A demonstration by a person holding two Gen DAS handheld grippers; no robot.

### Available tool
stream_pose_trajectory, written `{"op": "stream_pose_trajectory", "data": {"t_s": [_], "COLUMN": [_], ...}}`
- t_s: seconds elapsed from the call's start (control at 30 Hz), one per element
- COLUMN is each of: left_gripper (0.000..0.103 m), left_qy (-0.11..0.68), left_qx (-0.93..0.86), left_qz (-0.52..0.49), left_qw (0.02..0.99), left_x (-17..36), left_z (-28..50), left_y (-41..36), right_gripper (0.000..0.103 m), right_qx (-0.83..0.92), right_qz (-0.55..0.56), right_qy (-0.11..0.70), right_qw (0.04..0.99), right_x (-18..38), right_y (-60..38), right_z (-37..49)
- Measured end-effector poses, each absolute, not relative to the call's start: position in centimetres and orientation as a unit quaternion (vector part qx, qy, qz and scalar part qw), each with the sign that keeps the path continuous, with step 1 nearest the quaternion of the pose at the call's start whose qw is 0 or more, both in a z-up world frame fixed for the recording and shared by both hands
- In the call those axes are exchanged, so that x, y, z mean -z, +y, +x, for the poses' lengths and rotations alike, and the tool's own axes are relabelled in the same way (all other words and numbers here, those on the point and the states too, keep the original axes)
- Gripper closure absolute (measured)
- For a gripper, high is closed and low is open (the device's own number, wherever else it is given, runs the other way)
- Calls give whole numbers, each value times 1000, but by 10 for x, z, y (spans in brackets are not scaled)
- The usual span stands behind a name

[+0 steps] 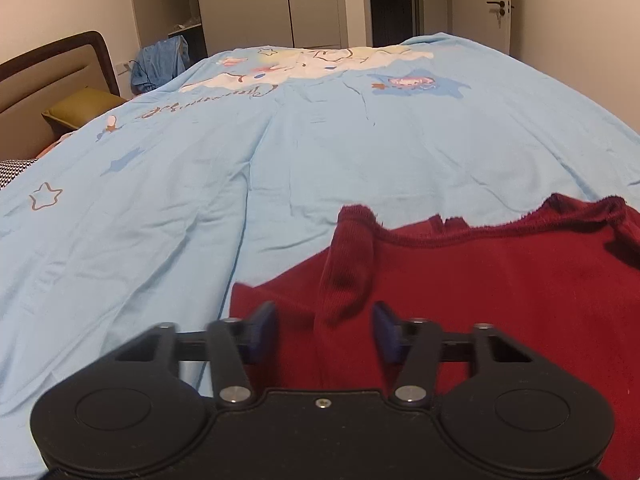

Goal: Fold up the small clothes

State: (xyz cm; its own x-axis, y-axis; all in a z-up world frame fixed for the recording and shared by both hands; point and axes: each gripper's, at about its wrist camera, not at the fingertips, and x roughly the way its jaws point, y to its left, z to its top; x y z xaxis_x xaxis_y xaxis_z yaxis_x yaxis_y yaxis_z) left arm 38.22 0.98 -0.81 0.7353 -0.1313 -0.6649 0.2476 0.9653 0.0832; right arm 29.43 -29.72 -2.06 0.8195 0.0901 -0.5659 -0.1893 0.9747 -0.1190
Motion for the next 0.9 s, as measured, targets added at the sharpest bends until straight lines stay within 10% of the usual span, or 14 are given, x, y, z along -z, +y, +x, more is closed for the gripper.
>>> {"op": "stream_pose_trajectory", "data": {"t_s": [0.13, 0.57, 0.7, 0.8, 0.9], "left_gripper": [96, 95, 63, 21, 8], "left_qy": [361, 348, 343, 322, 297], "left_qx": [94, 39, 47, 43, 34], "left_qz": [51, -16, 1, 5, 18], "left_qw": [926, 936, 938, 946, 954], "left_x": [10, 15, 13, 5, -2], "left_z": [393, 402, 396, 383, 362], "left_y": [10, 26, 26, 25, 21], "right_gripper": [95, 96, 90, 71, 44], "right_qx": [-43, -11, -8, -3, 9], "right_qz": [-38, 74, 64, 48, 40], "right_qy": [283, 301, 289, 275, 257], "right_qw": [957, 951, 955, 960, 966], "right_x": [15, 21, 19, 13, 11], "right_y": [-312, -354, -355, -352, -346], "right_z": [310, 353, 332, 306, 273]}}
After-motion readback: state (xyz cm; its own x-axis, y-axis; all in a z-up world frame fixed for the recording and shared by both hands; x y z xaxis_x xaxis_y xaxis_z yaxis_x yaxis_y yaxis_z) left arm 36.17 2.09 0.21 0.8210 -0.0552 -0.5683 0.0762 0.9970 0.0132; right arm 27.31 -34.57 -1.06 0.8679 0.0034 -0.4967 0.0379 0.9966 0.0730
